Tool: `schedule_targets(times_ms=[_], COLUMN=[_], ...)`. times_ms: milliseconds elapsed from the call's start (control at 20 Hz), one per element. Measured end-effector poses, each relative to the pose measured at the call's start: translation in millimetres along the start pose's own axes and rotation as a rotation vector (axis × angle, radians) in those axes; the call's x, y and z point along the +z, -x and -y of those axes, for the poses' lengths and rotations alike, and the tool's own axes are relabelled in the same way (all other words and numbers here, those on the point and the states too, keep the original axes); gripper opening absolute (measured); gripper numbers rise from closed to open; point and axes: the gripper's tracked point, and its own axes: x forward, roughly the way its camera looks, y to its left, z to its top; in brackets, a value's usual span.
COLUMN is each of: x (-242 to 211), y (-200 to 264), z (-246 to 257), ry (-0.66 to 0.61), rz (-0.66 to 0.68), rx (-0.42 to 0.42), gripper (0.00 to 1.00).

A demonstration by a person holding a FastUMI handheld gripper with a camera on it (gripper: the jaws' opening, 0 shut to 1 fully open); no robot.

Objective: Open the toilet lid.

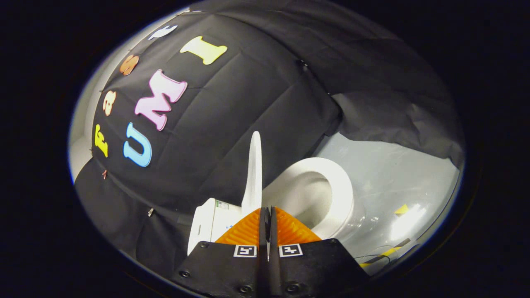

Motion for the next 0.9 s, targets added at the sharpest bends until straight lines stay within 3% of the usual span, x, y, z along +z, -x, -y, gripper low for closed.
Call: schedule_targets(times_ms=[300,900], x=[-8.4,-52.8], y=[13.6,20.3], z=[-81.7,-211.8], ry=[0.284,0.488], rz=[0.073,0.127], rx=[-0.108,-0.139], gripper=[0.05,0.05])
